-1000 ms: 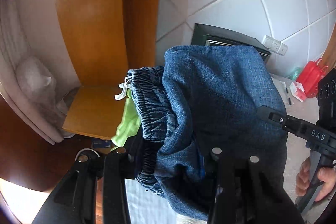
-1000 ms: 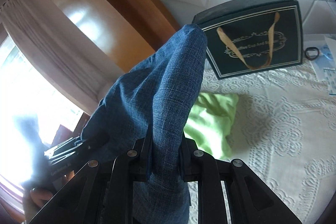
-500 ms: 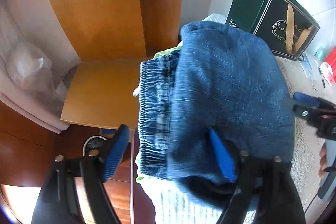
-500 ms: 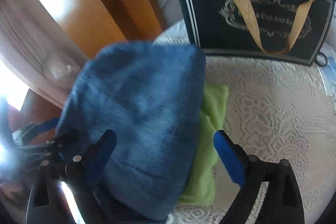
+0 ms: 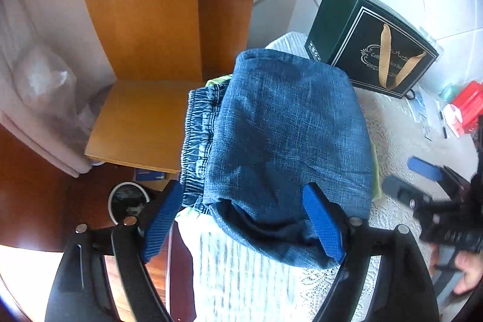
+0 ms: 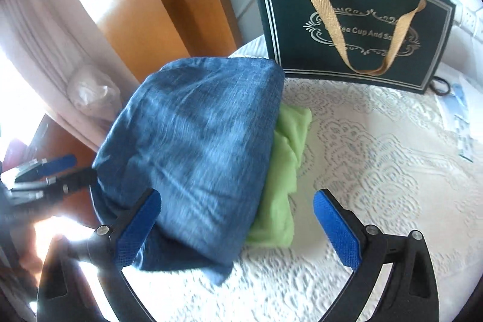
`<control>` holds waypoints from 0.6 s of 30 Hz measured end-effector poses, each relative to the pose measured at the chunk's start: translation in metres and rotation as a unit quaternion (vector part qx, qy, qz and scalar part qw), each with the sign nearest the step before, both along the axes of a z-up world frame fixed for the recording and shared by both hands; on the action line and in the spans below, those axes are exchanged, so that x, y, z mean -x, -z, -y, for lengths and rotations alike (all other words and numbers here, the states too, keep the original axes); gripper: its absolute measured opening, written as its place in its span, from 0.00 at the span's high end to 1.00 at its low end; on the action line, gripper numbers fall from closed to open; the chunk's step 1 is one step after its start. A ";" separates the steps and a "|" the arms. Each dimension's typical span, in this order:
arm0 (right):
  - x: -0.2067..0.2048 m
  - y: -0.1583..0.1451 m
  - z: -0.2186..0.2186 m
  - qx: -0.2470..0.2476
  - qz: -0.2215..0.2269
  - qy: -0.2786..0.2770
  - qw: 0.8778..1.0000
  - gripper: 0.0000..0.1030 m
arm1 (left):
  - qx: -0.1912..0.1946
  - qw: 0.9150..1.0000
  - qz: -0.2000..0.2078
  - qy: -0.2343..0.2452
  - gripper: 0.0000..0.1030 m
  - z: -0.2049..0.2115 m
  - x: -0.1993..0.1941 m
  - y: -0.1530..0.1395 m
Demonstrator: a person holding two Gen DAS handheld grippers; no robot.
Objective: Fold clothes
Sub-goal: 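Lower the folded jeans onto the green cloth and open both tools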
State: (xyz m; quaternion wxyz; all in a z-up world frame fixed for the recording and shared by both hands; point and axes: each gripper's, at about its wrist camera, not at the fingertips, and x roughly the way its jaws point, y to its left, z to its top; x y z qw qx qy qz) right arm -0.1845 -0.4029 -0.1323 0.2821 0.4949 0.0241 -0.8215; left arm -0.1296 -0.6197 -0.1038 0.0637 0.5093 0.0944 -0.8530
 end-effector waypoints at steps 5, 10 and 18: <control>-0.017 -0.010 -0.005 -0.003 0.002 0.001 1.000 0.01 | 0.002 1.000 -0.011 0.010 0.20 -0.014 -0.010 -0.009; -0.036 -0.016 -0.006 -0.006 -0.001 -0.005 1.000 0.01 | -0.008 0.999 -0.025 0.030 0.20 -0.027 -0.021 -0.018; -0.046 -0.022 -0.009 -0.006 -0.012 -0.003 1.000 0.01 | 0.041 0.998 -0.030 0.048 0.20 -0.049 -0.026 -0.022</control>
